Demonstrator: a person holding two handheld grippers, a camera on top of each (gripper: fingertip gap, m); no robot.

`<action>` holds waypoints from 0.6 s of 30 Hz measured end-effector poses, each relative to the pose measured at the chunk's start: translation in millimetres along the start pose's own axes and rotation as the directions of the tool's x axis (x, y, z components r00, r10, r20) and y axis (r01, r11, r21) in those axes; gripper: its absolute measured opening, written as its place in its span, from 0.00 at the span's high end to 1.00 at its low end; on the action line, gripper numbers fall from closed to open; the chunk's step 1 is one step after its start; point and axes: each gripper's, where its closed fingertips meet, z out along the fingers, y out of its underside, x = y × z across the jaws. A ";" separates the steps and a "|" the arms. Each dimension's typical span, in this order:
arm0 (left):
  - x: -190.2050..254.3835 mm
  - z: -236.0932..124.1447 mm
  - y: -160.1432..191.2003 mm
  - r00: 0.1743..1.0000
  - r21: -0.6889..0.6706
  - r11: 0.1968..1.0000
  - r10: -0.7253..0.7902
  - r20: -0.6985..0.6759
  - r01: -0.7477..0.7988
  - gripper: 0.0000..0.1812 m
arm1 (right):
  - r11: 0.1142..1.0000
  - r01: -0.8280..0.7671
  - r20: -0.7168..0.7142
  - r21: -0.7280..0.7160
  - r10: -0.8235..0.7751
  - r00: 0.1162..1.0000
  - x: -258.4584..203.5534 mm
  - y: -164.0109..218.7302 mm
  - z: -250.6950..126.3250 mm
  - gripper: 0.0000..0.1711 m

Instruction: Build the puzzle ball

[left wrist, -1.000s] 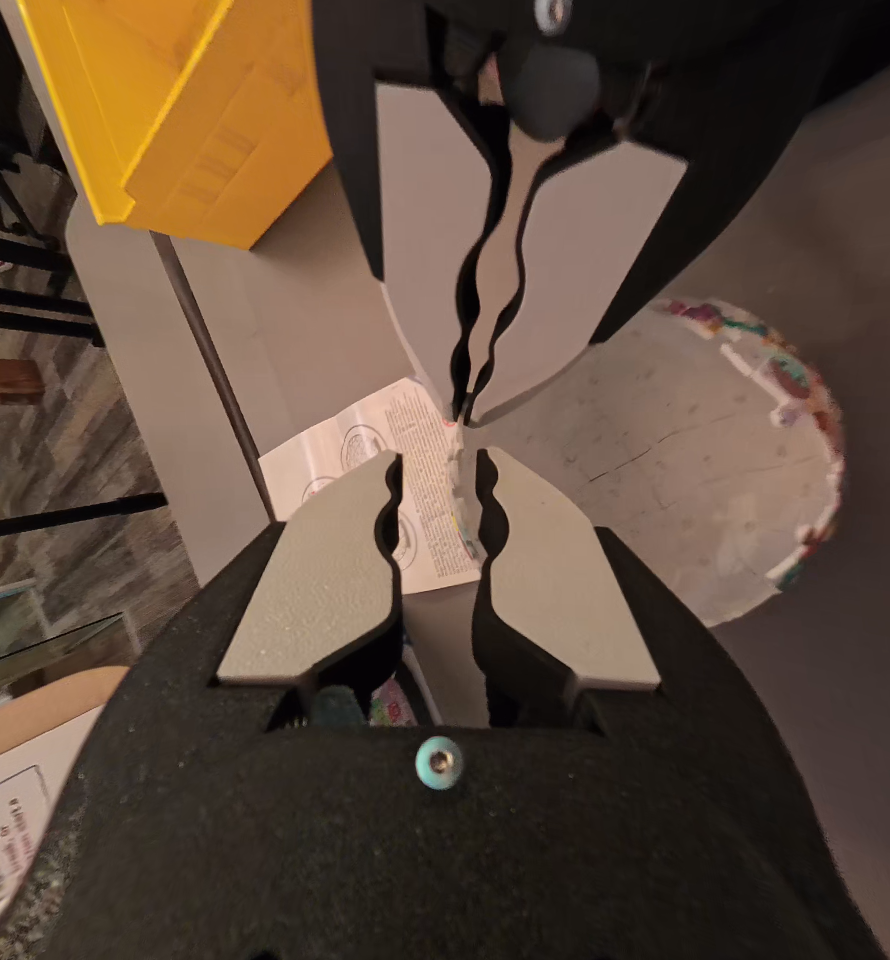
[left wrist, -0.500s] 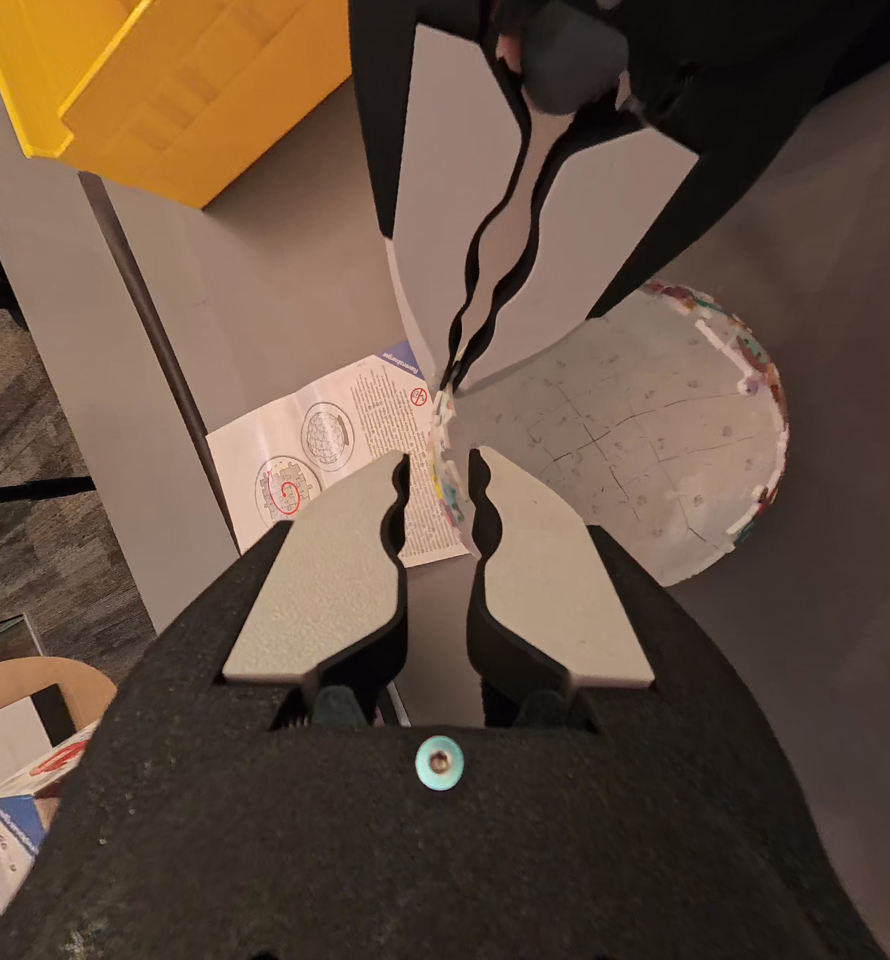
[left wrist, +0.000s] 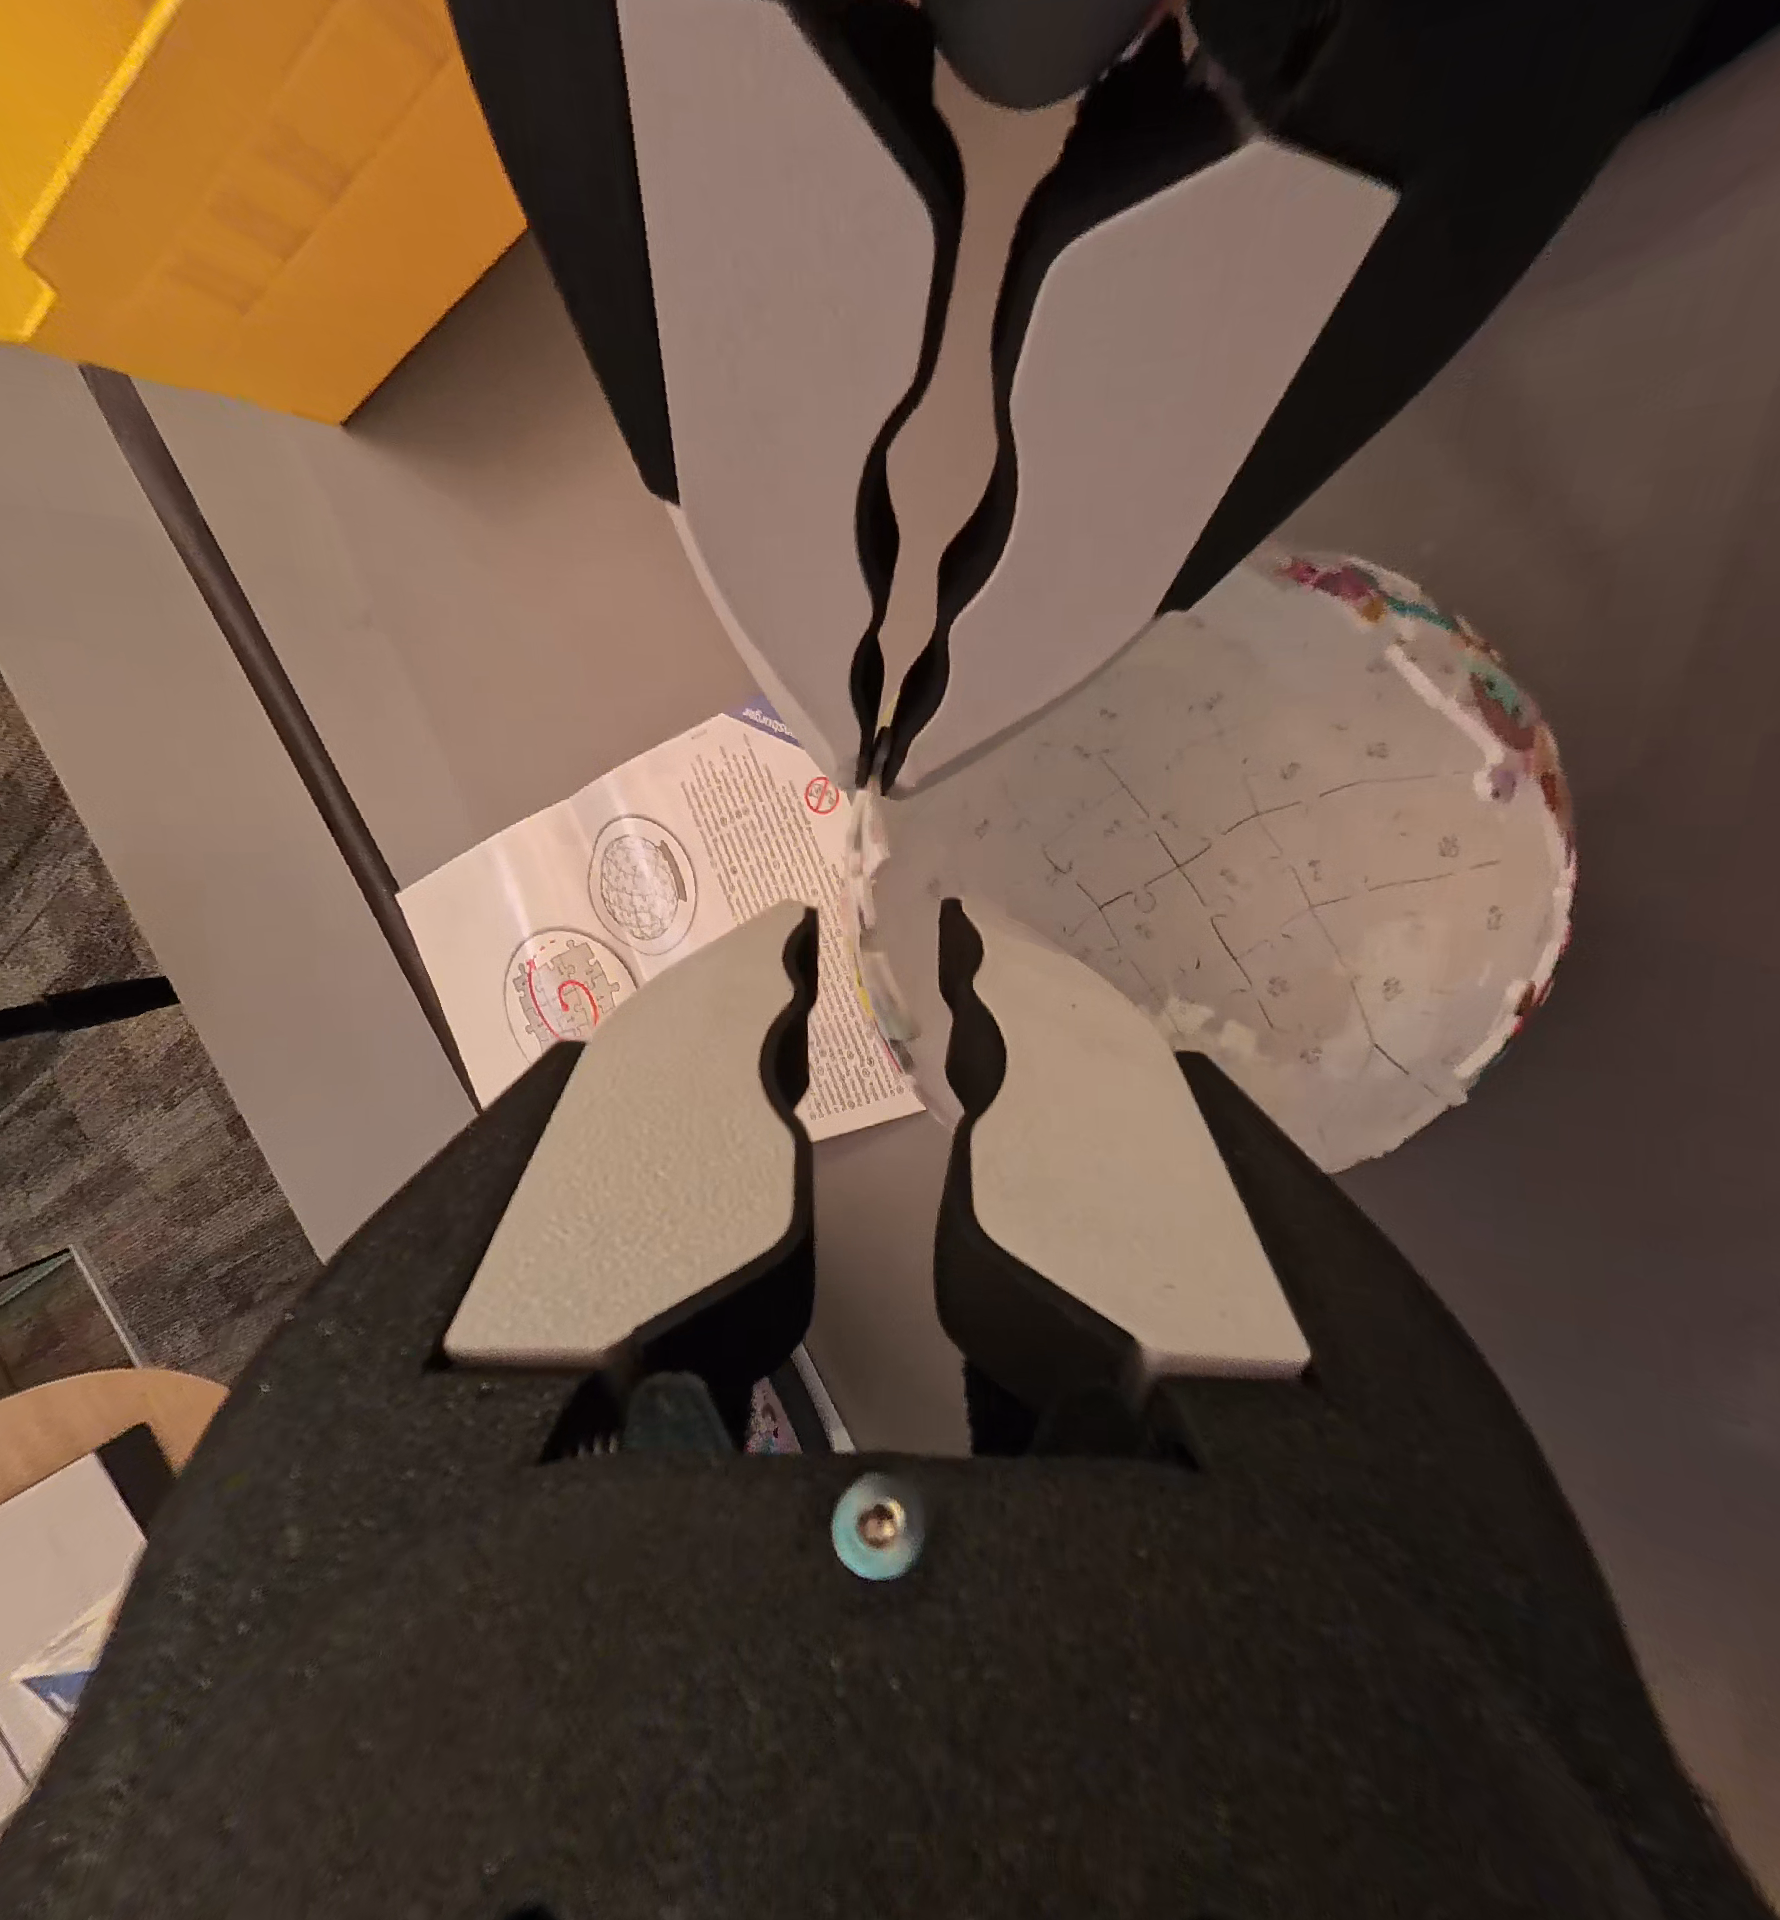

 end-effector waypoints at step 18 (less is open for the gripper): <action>-17.8 -66.8 -28.4 0.980 0.340 0.921 -0.197 -0.013 0.190 0.82 | 0.995 -0.076 0.209 0.063 0.061 0.976 -9.4 0.1 -13.1 0.98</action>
